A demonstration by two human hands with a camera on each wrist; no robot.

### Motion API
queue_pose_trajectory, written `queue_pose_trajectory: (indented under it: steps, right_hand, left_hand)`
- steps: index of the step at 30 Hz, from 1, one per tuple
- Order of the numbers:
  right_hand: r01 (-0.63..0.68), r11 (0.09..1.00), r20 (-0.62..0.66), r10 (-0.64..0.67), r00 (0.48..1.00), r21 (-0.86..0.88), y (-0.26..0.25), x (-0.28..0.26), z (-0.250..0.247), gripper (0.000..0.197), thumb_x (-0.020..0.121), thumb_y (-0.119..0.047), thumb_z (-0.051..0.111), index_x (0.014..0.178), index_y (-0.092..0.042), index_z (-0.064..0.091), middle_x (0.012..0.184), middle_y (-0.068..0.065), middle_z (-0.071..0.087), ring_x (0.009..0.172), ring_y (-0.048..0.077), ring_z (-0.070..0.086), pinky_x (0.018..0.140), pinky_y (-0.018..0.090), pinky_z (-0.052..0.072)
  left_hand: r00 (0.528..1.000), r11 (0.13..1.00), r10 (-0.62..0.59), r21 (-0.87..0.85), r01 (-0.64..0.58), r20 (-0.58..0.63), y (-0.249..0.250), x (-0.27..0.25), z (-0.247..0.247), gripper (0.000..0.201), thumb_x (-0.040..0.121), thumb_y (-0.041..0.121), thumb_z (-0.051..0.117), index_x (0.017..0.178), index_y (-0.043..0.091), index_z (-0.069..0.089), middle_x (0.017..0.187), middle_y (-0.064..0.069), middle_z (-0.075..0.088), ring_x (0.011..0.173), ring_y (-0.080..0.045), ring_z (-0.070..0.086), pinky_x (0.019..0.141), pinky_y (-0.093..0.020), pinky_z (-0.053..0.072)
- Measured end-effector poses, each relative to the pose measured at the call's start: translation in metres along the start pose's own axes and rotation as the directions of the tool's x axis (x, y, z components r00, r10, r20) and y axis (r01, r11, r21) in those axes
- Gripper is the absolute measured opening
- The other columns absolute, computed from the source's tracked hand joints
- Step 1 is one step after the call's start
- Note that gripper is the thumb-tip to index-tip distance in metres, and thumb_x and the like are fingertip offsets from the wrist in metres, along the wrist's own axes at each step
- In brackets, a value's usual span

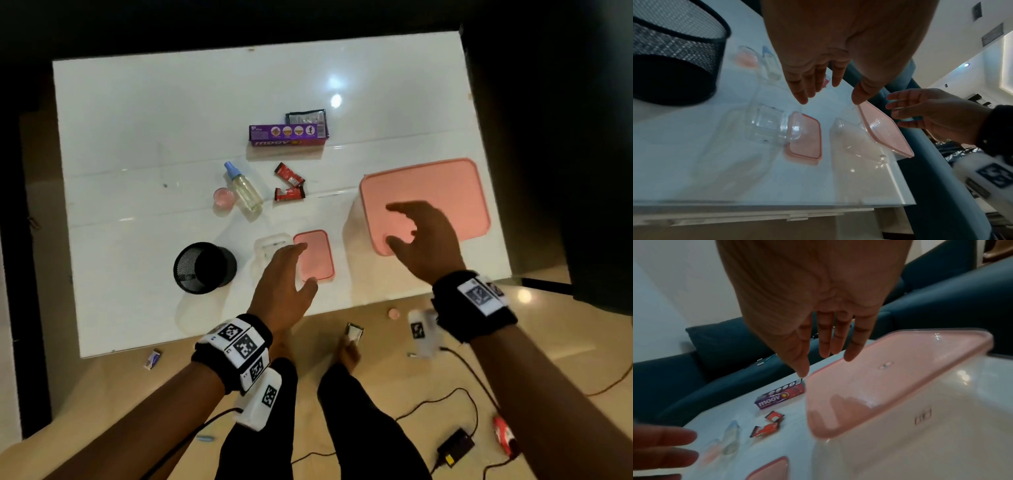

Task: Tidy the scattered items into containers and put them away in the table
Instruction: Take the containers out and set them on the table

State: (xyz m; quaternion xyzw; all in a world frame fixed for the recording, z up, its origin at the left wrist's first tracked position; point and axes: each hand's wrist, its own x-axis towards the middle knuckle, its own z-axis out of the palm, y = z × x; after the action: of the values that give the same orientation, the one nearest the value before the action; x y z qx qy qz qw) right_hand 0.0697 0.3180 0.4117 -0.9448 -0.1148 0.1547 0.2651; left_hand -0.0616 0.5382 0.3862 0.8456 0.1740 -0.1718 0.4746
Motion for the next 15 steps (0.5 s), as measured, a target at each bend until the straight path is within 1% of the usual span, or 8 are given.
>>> queue_pose_trajectory:
  steps: [1, 2, 4, 7, 9, 11, 13, 15]
  right_hand:
    - [-0.007, 0.996, 0.068, 0.013, 0.998, -0.088, 0.005, 0.014, -0.011, 0.066, 0.073, -0.017, 0.076, 0.134, -0.025, 0.054, 0.131, 0.005, 0.056, 0.112, 0.03, 0.053, 0.098, 0.041, 0.045]
    - [0.0, 0.984, 0.146, 0.026, 0.989, -0.179, 0.008, 0.029, -0.019, 0.075, 0.071, -0.018, 0.078, 0.14, -0.026, 0.049, 0.137, 0.007, 0.051, 0.117, 0.032, 0.05, 0.101, 0.039, 0.041]
    - [0.065, 0.949, 0.265, 0.02, 0.964, -0.308, 0.01, 0.061, -0.03, 0.09, 0.068, -0.019, 0.08, 0.146, -0.03, 0.038, 0.144, 0.009, 0.043, 0.126, 0.032, 0.043, 0.103, 0.04, 0.039]
    - [0.216, 0.879, 0.4, -0.031, 0.916, -0.426, 0.007, 0.103, -0.03, 0.102, 0.066, -0.022, 0.082, 0.149, -0.037, 0.026, 0.149, 0.007, 0.035, 0.134, 0.032, 0.035, 0.101, 0.047, 0.043]
    - [0.307, 0.806, 0.503, -0.013, 0.864, -0.506, 0.002, 0.125, -0.027, 0.108, 0.066, -0.026, 0.086, 0.151, -0.037, 0.02, 0.149, 0.005, 0.034, 0.135, 0.031, 0.033, 0.099, 0.048, 0.042]
    - [0.384, 0.751, 0.576, -0.006, 0.818, -0.537, -0.001, 0.138, -0.026, 0.104, 0.065, -0.031, 0.087, 0.149, -0.037, 0.026, 0.144, 0.003, 0.039, 0.132, 0.03, 0.037, 0.097, 0.048, 0.041]
    - [0.44, 0.729, 0.608, -0.041, 0.793, -0.524, -0.001, 0.145, -0.024, 0.091, 0.063, -0.029, 0.087, 0.14, -0.035, 0.04, 0.133, 0.002, 0.044, 0.125, 0.029, 0.042, 0.086, 0.044, 0.041]
    - [0.474, 0.72, 0.611, -0.087, 0.787, -0.507, 0.002, 0.146, -0.019, 0.082, 0.061, -0.028, 0.088, 0.132, -0.032, 0.046, 0.126, 0.0, 0.045, 0.12, 0.028, 0.045, 0.076, 0.041, 0.037]
  left_hand:
    - [1.0, 1.0, 0.012, -0.012, -0.011, 0.024, 0.008, 0.007, 0.006, 0.06, 0.09, 0.02, 0.062, 0.145, 0.015, 0.037, 0.148, -0.002, 0.039, 0.136, -0.017, 0.036, 0.112, -0.029, 0.03]
    - [0.999, 1.0, 0.009, -0.029, -0.008, 0.038, 0.016, 0.015, 0.012, 0.061, 0.09, 0.021, 0.062, 0.145, 0.015, 0.036, 0.149, -0.003, 0.039, 0.136, -0.018, 0.037, 0.113, -0.035, 0.032]
    - [0.997, 0.997, -0.026, -0.077, 0.031, 0.066, 0.031, 0.034, 0.025, 0.063, 0.091, 0.024, 0.063, 0.146, 0.016, 0.034, 0.15, -0.003, 0.038, 0.135, -0.019, 0.039, 0.111, -0.042, 0.035]
    - [0.989, 0.988, -0.081, -0.12, 0.097, 0.127, 0.053, 0.065, 0.045, 0.071, 0.09, 0.027, 0.064, 0.15, 0.016, 0.026, 0.156, -0.003, 0.029, 0.139, -0.02, 0.036, 0.112, -0.042, 0.035]
    - [0.983, 0.984, -0.107, -0.128, 0.126, 0.146, 0.067, 0.084, 0.057, 0.081, 0.089, 0.027, 0.066, 0.152, 0.016, 0.017, 0.159, -0.003, 0.022, 0.142, -0.021, 0.031, 0.114, -0.044, 0.033]
    - [0.978, 0.969, -0.155, -0.17, 0.178, 0.14, 0.08, 0.098, 0.068, 0.087, 0.087, 0.025, 0.068, 0.153, 0.017, 0.013, 0.159, -0.004, 0.021, 0.14, -0.024, 0.034, 0.112, -0.046, 0.035]
    - [0.98, 0.951, -0.169, -0.245, 0.19, 0.103, 0.095, 0.107, 0.075, 0.086, 0.082, 0.018, 0.07, 0.152, 0.02, 0.02, 0.154, -0.003, 0.033, 0.134, -0.026, 0.043, 0.107, -0.049, 0.041]
    - [0.981, 0.937, -0.189, -0.295, 0.19, 0.03, 0.106, 0.111, 0.08, 0.077, 0.081, 0.007, 0.068, 0.146, 0.02, 0.03, 0.14, 0.002, 0.047, 0.126, -0.025, 0.05, 0.102, -0.05, 0.045]
